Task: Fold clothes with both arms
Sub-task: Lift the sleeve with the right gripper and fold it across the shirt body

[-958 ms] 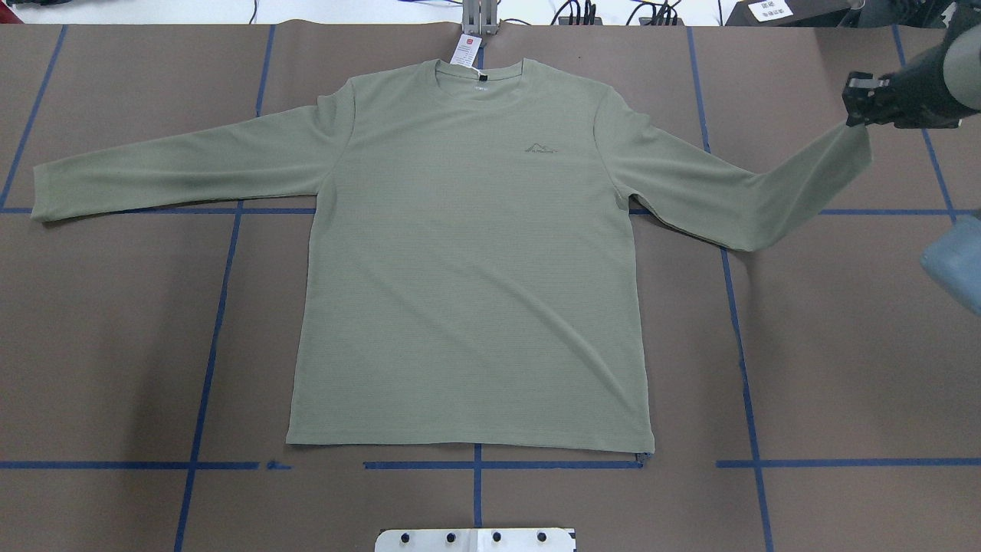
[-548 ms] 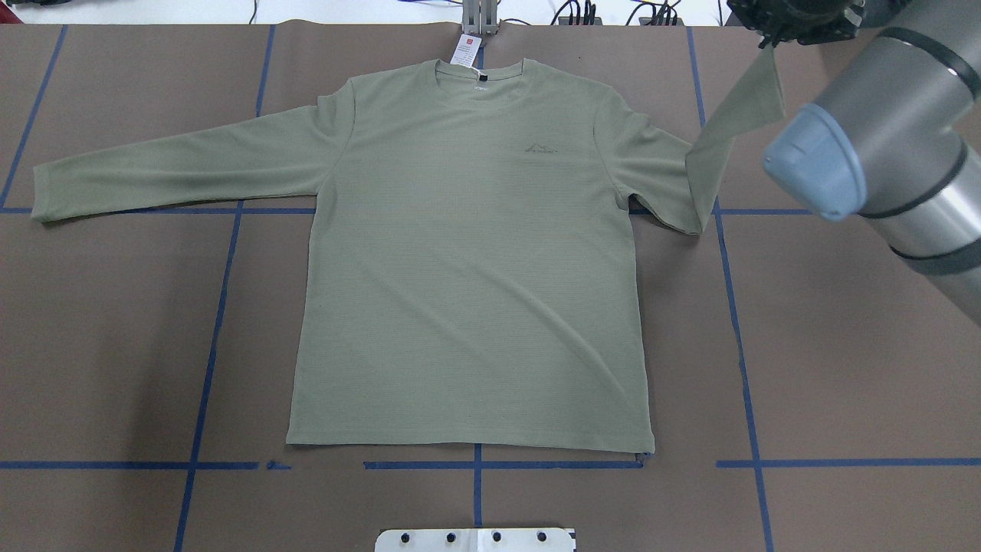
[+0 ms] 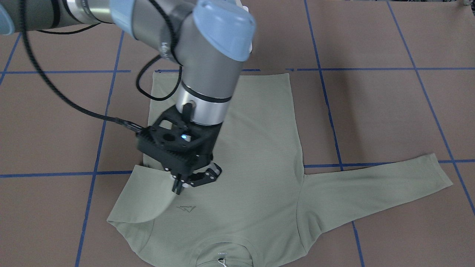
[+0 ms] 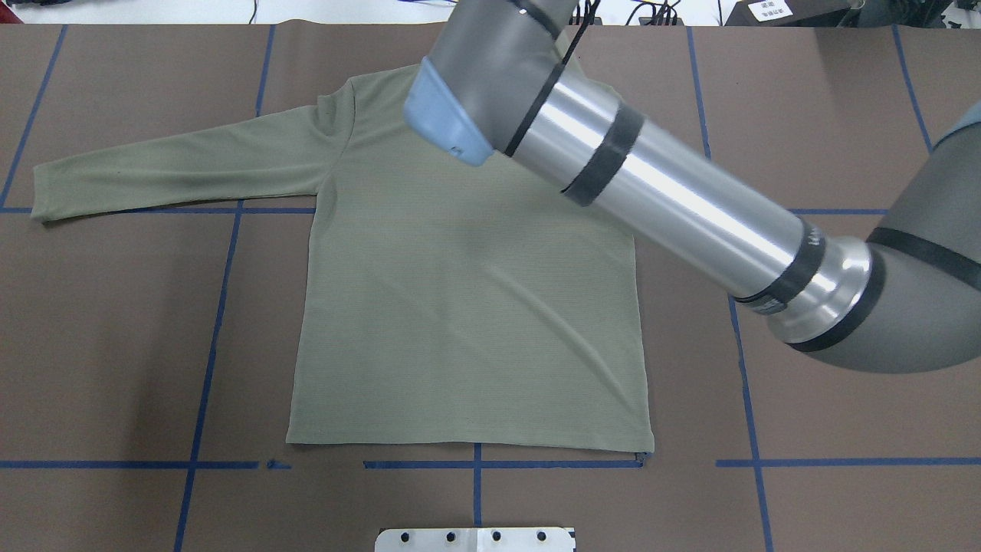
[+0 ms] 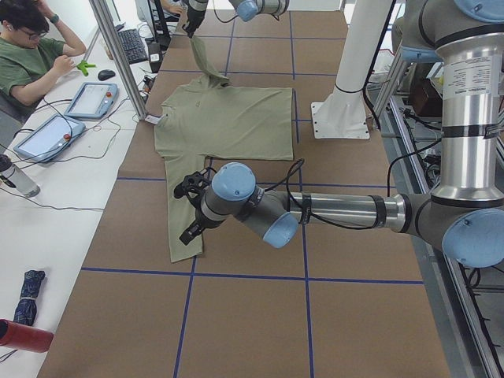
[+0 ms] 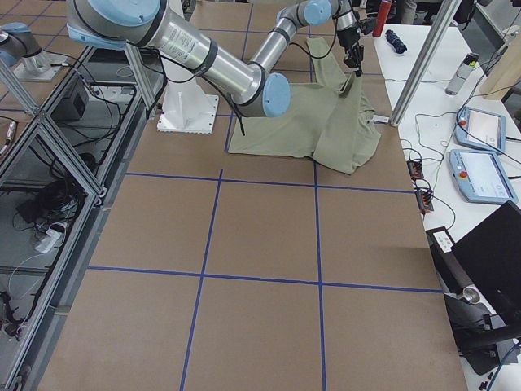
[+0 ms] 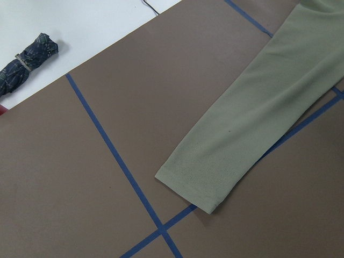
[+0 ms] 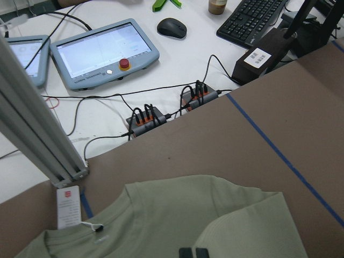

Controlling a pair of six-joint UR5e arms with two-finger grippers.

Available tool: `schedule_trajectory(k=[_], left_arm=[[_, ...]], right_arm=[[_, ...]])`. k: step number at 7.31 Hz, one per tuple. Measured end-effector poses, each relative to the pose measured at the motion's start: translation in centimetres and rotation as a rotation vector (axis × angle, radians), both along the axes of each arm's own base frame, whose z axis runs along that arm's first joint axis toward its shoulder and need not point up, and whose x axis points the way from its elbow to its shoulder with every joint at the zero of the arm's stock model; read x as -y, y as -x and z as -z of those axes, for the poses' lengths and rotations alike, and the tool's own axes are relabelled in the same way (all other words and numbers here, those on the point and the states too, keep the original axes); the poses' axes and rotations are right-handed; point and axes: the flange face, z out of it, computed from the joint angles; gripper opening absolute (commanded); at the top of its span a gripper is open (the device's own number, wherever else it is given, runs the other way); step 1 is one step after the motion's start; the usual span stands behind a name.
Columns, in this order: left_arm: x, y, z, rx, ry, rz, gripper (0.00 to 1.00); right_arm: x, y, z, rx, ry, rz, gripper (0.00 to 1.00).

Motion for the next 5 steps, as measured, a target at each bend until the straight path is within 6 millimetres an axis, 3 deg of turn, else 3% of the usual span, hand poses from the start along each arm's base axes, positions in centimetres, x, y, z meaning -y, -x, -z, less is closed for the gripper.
schedule_trajectory(k=[1,2,4,5], left_arm=[[-0.1,0.0,-0.1,0.0,0.002,0.0,1.0],[-0.1,0.0,-0.2,0.0,0.004,0.0,1.0],[-0.1,0.0,-0.2,0.0,0.005,0.0,1.0],[-0.1,0.0,-0.2,0.0,0.005,0.0,1.0]], right_arm=[[-0.5,5.0,0.8,0.011,-0.055,-0.055,0.0],[-1.7,8.7,1.4,0.02,-0.083,-0.075,0.0],[-4.5,13.7,2.8,0.06,-0.141,-0.068,0.0],[-5.4,15.2,4.2,0.084,-0.159,-0.068,0.0]])
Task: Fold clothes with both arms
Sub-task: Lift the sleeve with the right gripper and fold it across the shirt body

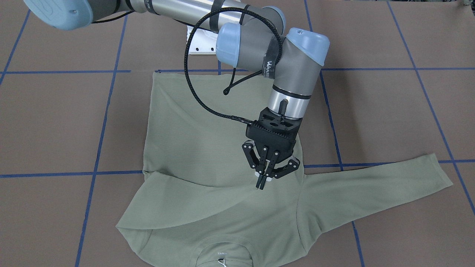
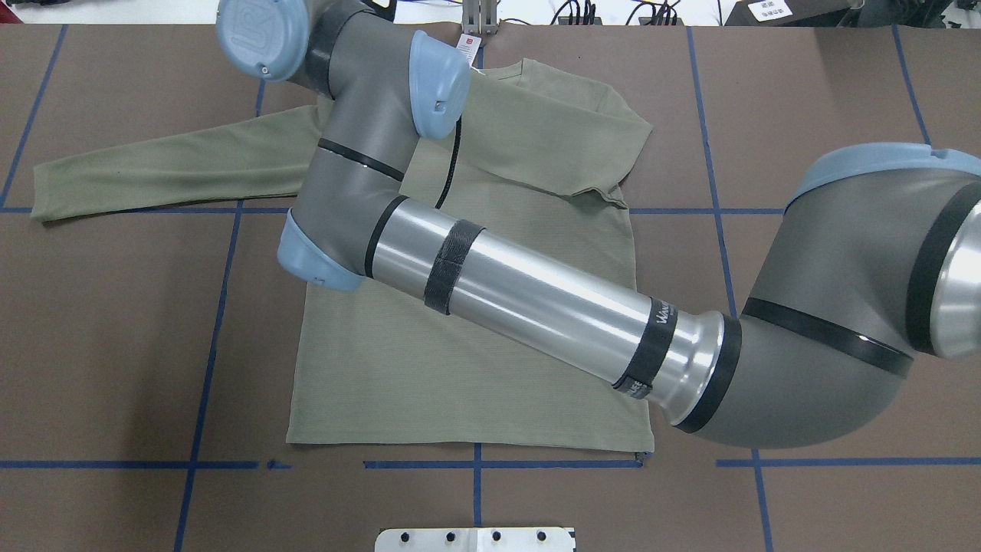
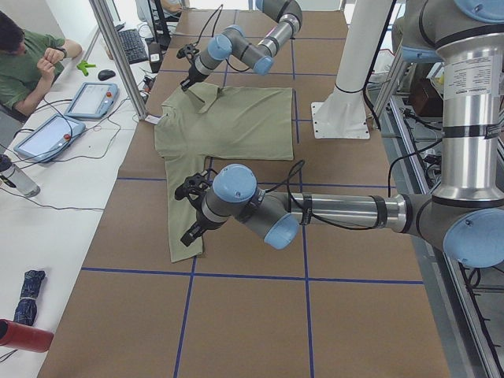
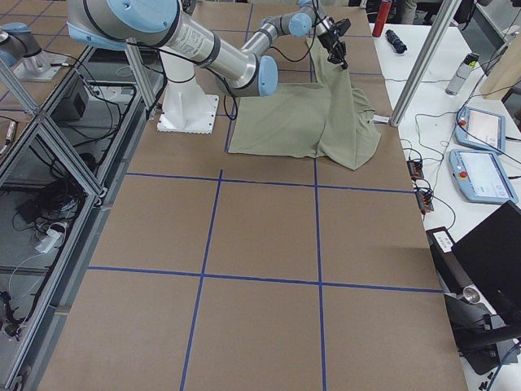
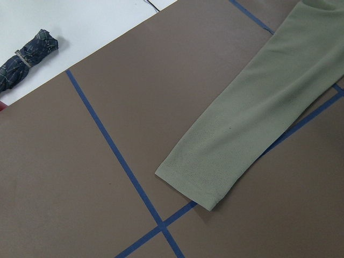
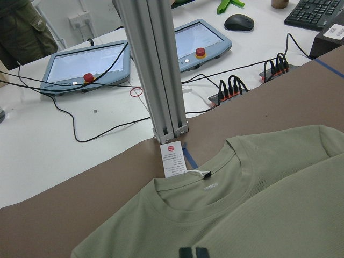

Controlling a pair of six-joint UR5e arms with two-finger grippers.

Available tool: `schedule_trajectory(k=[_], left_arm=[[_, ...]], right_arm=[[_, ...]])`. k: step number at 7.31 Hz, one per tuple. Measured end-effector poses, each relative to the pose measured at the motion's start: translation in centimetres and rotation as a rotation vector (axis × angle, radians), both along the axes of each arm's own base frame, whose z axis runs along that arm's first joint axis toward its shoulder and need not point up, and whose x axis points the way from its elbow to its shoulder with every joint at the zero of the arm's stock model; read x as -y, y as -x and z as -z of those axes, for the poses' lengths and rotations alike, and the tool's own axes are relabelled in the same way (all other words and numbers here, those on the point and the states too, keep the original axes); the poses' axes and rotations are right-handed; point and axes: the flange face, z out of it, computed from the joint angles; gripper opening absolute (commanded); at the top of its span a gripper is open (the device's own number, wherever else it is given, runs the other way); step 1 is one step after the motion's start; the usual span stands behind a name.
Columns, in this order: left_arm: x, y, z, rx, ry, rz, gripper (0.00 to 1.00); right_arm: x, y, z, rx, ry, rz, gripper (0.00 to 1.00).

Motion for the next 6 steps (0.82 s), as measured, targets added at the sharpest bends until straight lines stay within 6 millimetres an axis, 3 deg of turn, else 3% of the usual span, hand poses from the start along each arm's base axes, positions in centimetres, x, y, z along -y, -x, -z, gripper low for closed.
schedule_trajectory(k=[1,3,4,6], left_arm=[[0.0,0.0,0.0,0.0,0.0,0.0,1.0],[0.0,0.0,0.0,0.0,0.0,0.0,1.0],[0.0,0.0,0.0,0.0,-0.001,0.0,1.0],[0.1,0.0,0.1,0.0,-0.001,0.0,1.0]], right_arm=[[-1.0,1.1,1.1,0.015,-0.01,0.007,0.05],[-2.8,2.8,2.1,0.022,-0.022,0.027,0.34],[-3.4,3.6,2.2,0.02,-0.023,0.037,0.96],[-3.9,4.2,2.8,0.004,-0.034,0.066,1.0]])
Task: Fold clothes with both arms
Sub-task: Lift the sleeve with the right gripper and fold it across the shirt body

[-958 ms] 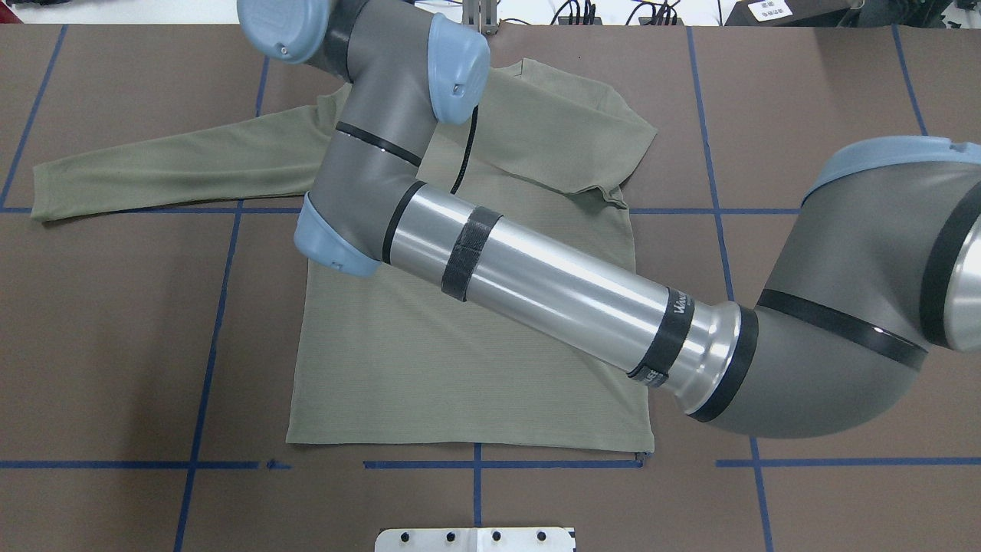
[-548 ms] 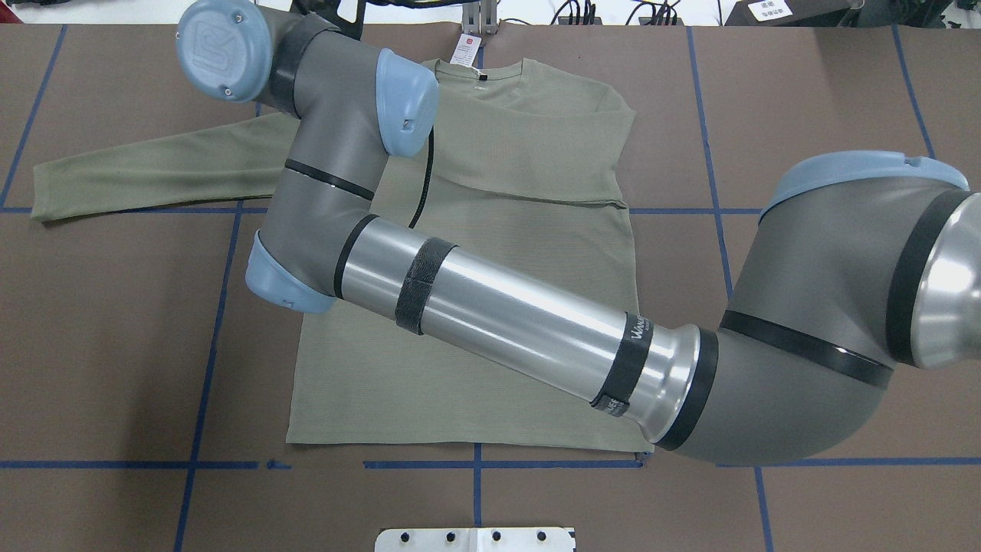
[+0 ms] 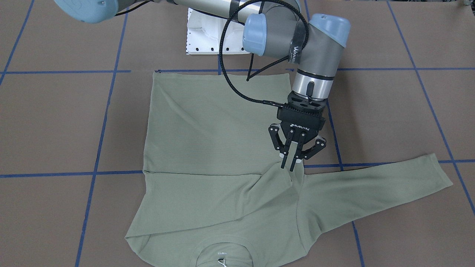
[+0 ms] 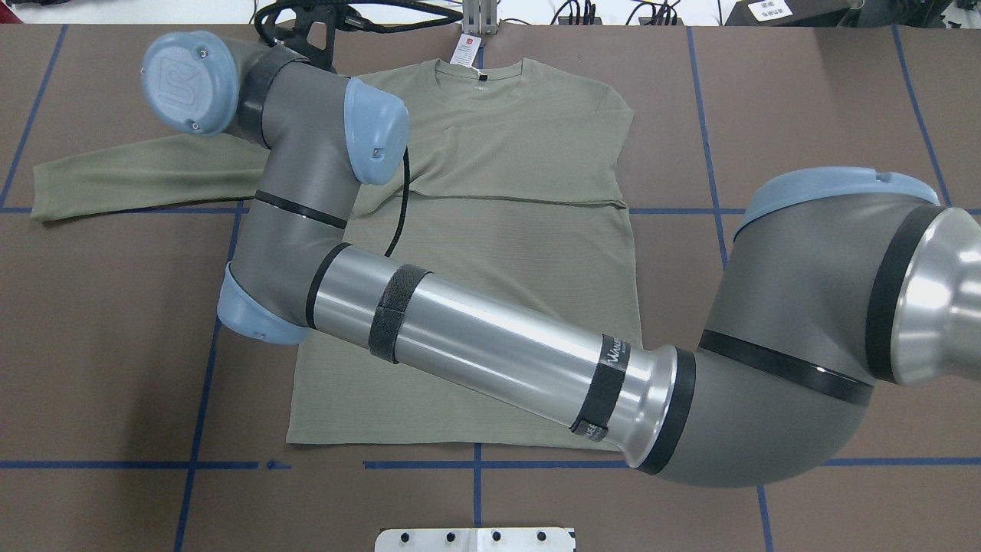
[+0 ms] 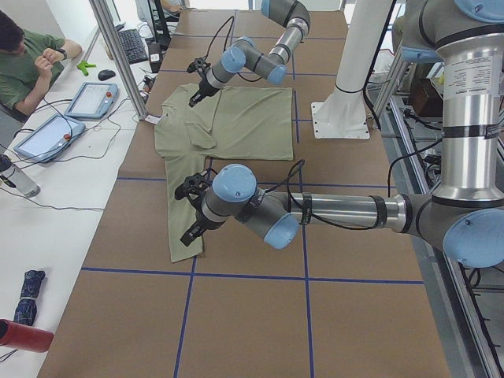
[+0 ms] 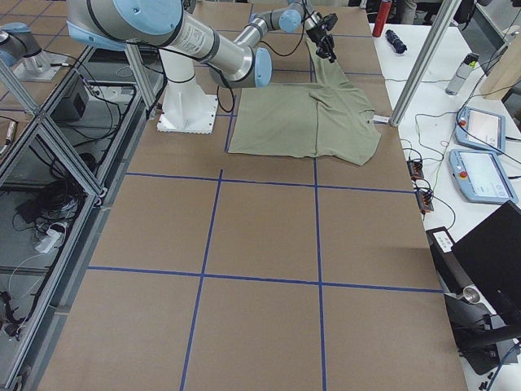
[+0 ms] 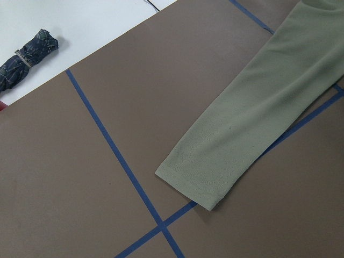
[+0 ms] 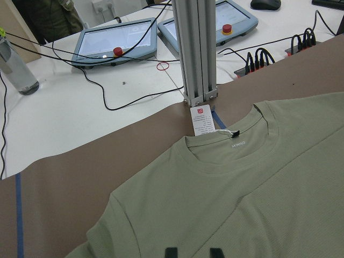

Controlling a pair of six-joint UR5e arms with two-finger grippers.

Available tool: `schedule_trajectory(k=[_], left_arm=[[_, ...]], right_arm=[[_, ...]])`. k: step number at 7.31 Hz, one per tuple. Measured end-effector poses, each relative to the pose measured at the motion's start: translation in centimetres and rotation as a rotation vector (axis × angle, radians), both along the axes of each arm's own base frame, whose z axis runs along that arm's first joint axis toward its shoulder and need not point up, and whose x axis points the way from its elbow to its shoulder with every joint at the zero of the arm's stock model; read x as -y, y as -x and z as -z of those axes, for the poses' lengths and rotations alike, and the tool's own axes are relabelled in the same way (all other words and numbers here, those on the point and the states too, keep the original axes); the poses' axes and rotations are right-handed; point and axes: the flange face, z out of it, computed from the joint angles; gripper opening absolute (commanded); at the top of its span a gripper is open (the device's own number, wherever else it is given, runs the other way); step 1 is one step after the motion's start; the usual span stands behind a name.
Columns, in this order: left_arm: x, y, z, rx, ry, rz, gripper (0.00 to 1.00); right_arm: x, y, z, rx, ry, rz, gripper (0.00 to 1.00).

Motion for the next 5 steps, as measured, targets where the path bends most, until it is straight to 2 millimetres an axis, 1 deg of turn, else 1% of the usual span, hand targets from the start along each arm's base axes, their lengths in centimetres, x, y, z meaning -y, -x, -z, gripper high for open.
schedule_trajectory(k=[1,2,3,4,5], left_arm=[[0.0,0.0,0.0,0.0,0.0,0.0,1.0],[0.2,0.0,0.2,-0.002,0.001,0.003,1.0],[0.6,0.0,0.6,-0.02,0.023,0.027,1.0],[0.9,-0.1,1.3,-0.059,0.061,0.074,1.0],[0.8,-0.1,2.0,-0.091,0.048,0.108,1.0]], right_arm=[[0.2,-0.2,0.3,-0.007,-0.005,0.016,1.0],[1.0,-1.1,0.7,0.002,0.009,0.041,1.0],[2.8,-3.0,1.0,0.025,0.044,0.089,1.0],[5.4,-6.2,1.2,0.052,0.087,0.158,1.0],[8.0,-10.3,1.0,0.063,0.116,0.24,1.0]])
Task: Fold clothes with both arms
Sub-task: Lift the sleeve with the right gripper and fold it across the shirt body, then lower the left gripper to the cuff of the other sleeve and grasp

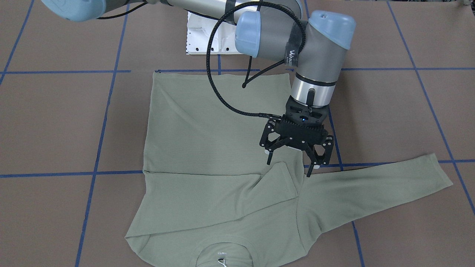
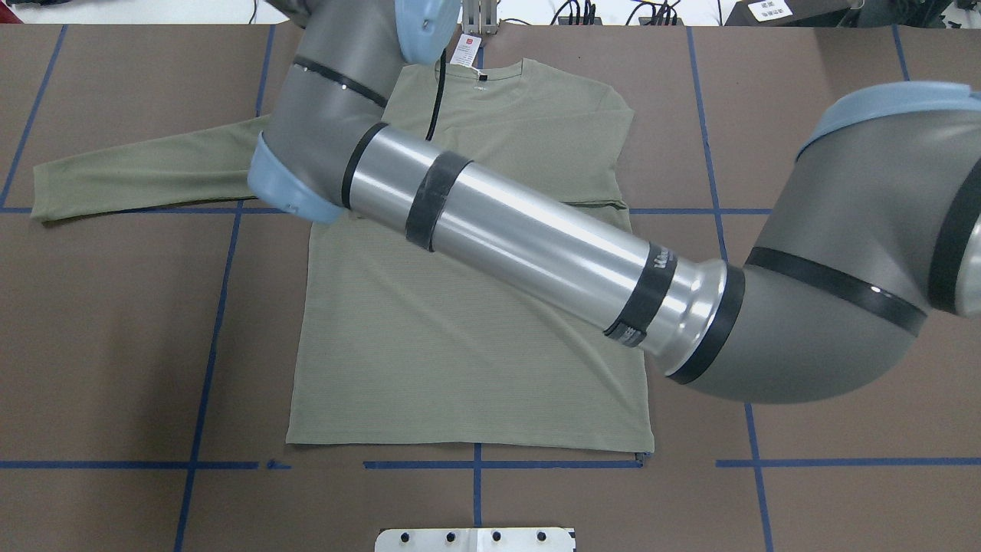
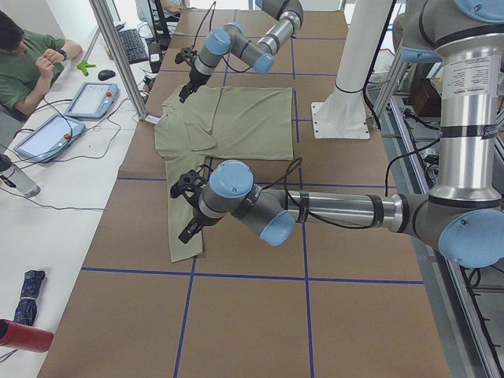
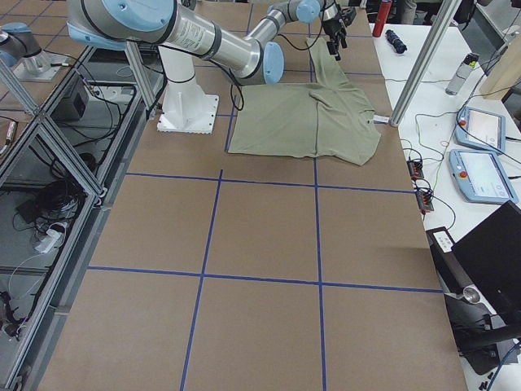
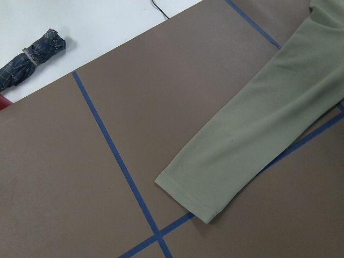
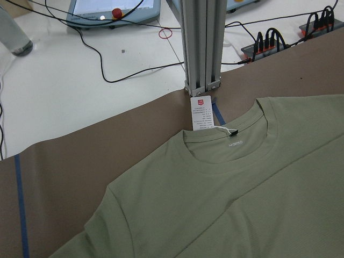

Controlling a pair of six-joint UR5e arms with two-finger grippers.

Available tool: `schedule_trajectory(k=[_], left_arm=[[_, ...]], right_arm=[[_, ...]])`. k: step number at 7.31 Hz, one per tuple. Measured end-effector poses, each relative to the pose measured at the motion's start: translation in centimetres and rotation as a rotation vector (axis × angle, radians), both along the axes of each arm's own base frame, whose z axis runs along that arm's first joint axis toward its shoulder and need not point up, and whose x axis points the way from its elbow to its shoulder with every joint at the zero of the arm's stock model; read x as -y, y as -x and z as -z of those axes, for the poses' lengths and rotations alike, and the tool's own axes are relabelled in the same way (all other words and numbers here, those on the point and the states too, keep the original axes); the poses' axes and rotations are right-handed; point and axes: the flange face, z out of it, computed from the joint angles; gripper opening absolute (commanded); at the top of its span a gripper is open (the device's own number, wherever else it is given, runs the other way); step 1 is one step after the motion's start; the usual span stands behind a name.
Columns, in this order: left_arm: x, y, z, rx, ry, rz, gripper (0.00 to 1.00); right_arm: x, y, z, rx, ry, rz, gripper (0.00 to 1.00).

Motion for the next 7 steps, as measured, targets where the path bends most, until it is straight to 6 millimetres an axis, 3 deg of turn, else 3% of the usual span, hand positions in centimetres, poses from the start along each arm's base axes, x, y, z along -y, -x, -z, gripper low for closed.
schedule_trajectory(k=[1,2,3,5,7], left_arm=[[-0.3,-0.3,0.7,-0.023,-0.042,0.017,1.0],[-0.1,-1.6,1.6,-0.05,-0.06,0.018,1.0],[0.4,-3.7,2.5,-0.066,-0.063,0.005,1.0],[1.3,-8.7,1.6,-0.004,-0.05,0.015,1.0],[1.4,-12.9,-0.9,0.052,-0.025,-0.01,1.0]], right_arm=[[2.3,-5.0,-1.3,0.0,0.001,0.09,1.0],[4.3,-11.1,-4.5,0.007,-0.011,0.183,1.0],[5.9,-17.5,-8.9,0.006,-0.042,0.268,1.0],[7.4,-31.5,-19.8,-0.053,-0.142,0.451,1.0],[7.0,-45.8,-32.0,-0.099,-0.236,0.608,1.0]])
